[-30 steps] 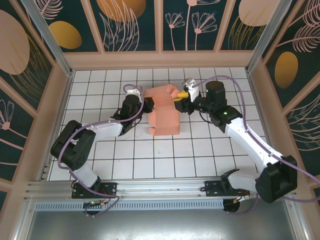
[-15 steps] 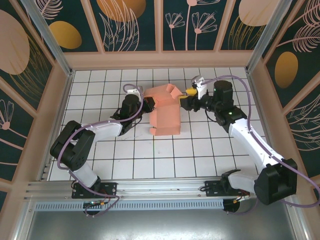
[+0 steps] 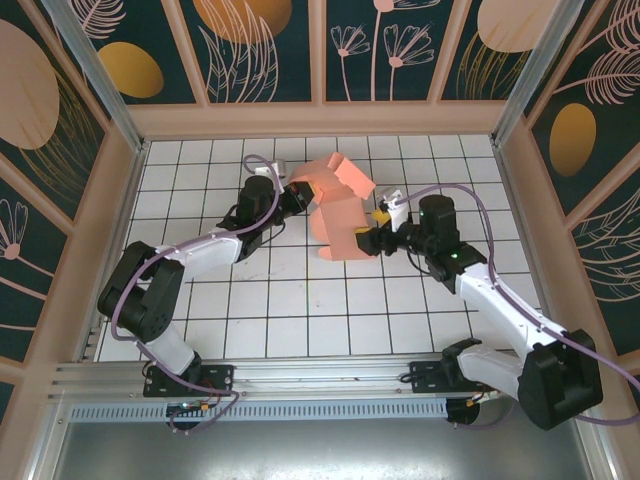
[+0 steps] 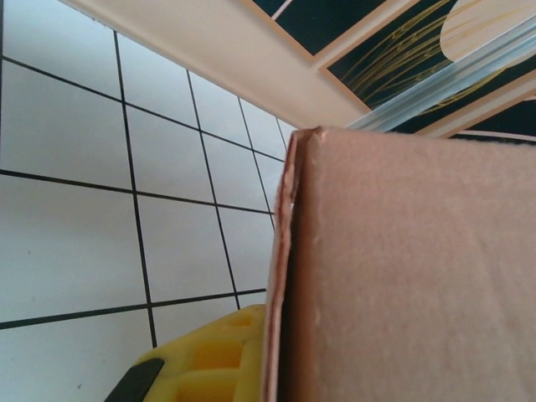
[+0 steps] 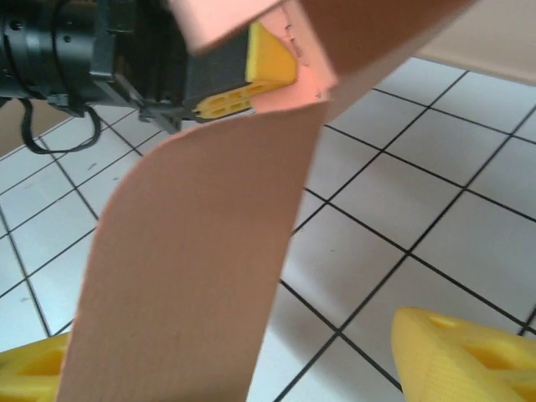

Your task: Fold the paper box

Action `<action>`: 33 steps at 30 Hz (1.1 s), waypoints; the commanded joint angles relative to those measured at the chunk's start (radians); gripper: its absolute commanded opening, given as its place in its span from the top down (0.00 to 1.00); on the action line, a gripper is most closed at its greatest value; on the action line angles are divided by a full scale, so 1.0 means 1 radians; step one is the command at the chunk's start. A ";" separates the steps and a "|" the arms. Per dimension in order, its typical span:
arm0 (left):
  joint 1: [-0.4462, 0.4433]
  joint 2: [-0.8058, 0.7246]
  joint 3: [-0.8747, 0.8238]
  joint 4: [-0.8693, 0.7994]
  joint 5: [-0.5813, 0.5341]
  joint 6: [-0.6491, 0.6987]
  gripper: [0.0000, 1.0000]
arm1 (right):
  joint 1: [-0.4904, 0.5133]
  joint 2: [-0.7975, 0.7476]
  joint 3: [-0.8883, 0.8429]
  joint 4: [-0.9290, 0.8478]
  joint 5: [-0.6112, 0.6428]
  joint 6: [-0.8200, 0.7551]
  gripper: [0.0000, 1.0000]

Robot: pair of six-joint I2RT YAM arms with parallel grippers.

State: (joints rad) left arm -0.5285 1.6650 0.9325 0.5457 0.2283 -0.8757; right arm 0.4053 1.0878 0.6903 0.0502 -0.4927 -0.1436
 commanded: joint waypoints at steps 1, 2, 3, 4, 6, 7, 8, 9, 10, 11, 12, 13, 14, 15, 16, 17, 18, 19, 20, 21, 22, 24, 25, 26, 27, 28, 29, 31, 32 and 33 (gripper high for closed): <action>0.012 -0.030 0.035 -0.012 0.106 -0.025 1.00 | -0.024 -0.024 -0.010 0.058 0.091 0.006 0.29; 0.012 -0.030 0.055 -0.011 0.126 -0.018 1.00 | -0.033 -0.019 -0.006 0.061 0.115 0.011 0.29; 0.012 -0.031 0.065 -0.018 0.137 -0.005 1.00 | -0.041 -0.015 -0.002 0.069 0.133 0.018 0.29; 0.012 -0.035 0.065 -0.025 0.144 0.013 1.00 | -0.051 -0.011 0.000 0.082 0.150 0.026 0.29; 0.013 -0.042 0.063 -0.042 0.152 0.042 1.00 | -0.065 -0.005 0.003 0.120 0.183 0.045 0.29; 0.012 -0.045 0.064 -0.054 0.153 0.061 1.00 | -0.071 -0.001 0.004 0.139 0.204 0.051 0.29; 0.012 -0.046 0.065 -0.063 0.159 0.069 1.00 | -0.077 0.005 0.008 0.154 0.211 0.051 0.29; 0.012 -0.047 0.064 -0.070 0.161 0.073 1.00 | -0.081 0.013 0.014 0.162 0.215 0.047 0.29; 0.012 -0.048 0.064 -0.075 0.166 0.075 1.00 | -0.084 0.025 0.023 0.165 0.224 0.041 0.29; 0.012 -0.047 0.064 -0.075 0.178 0.078 1.00 | -0.087 0.038 0.033 0.166 0.234 0.033 0.29; 0.012 -0.046 0.068 -0.074 0.192 0.079 1.00 | -0.089 0.049 0.041 0.169 0.240 0.025 0.29; 0.012 -0.044 0.074 -0.077 0.206 0.082 1.00 | -0.092 0.061 0.049 0.173 0.250 0.020 0.28; 0.012 -0.040 0.079 -0.080 0.219 0.085 1.00 | -0.096 0.073 0.055 0.183 0.266 0.026 0.28; 0.012 -0.036 0.084 -0.084 0.230 0.090 1.00 | -0.102 0.080 0.059 0.196 0.276 0.039 0.28; 0.012 -0.034 0.093 -0.097 0.234 0.100 1.00 | -0.110 0.085 0.063 0.207 0.275 0.054 0.28; 0.012 -0.032 0.101 -0.113 0.231 0.110 1.00 | -0.115 0.088 0.063 0.220 0.267 0.065 0.28; 0.012 -0.031 0.106 -0.126 0.225 0.118 1.00 | -0.116 0.087 0.062 0.231 0.258 0.070 0.28; 0.012 -0.032 0.111 -0.140 0.215 0.126 1.00 | -0.116 0.083 0.059 0.238 0.247 0.074 0.28; 0.011 -0.033 0.114 -0.150 0.204 0.130 1.00 | -0.116 0.077 0.055 0.245 0.234 0.078 0.28; 0.012 -0.034 0.115 -0.154 0.199 0.131 1.00 | -0.117 0.070 0.049 0.249 0.225 0.085 0.28; 0.012 -0.036 0.116 -0.157 0.189 0.130 1.00 | -0.117 0.059 0.041 0.257 0.213 0.098 0.28; 0.012 -0.036 0.122 -0.185 0.146 0.121 1.00 | -0.122 0.037 0.024 0.260 0.158 0.115 0.28; 0.012 -0.034 0.130 -0.216 0.116 0.110 1.00 | -0.123 0.022 0.015 0.260 0.122 0.119 0.28; 0.012 -0.032 0.144 -0.247 0.081 0.102 1.00 | -0.122 0.004 0.004 0.259 0.078 0.124 0.28; 0.012 -0.030 0.154 -0.266 0.059 0.100 1.00 | -0.122 -0.010 -0.006 0.260 0.040 0.127 0.28; 0.012 -0.028 0.161 -0.280 0.043 0.099 1.00 | -0.122 -0.029 -0.017 0.258 0.004 0.135 0.28; 0.013 -0.026 0.165 -0.286 0.031 0.099 1.00 | -0.122 -0.051 -0.028 0.260 -0.027 0.143 0.28; 0.014 -0.017 0.176 -0.290 0.017 0.103 1.00 | -0.122 -0.092 -0.051 0.271 -0.080 0.154 0.28; 0.015 -0.010 0.182 -0.293 0.017 0.107 1.00 | -0.123 -0.113 -0.061 0.274 -0.108 0.159 0.28; 0.016 -0.004 0.187 -0.291 0.018 0.107 1.00 | -0.123 -0.130 -0.065 0.276 -0.131 0.164 0.27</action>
State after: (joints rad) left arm -0.5159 1.6485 1.0817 0.2909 0.2790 -0.7807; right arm 0.2905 1.0103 0.6464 0.2653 -0.5018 -0.0143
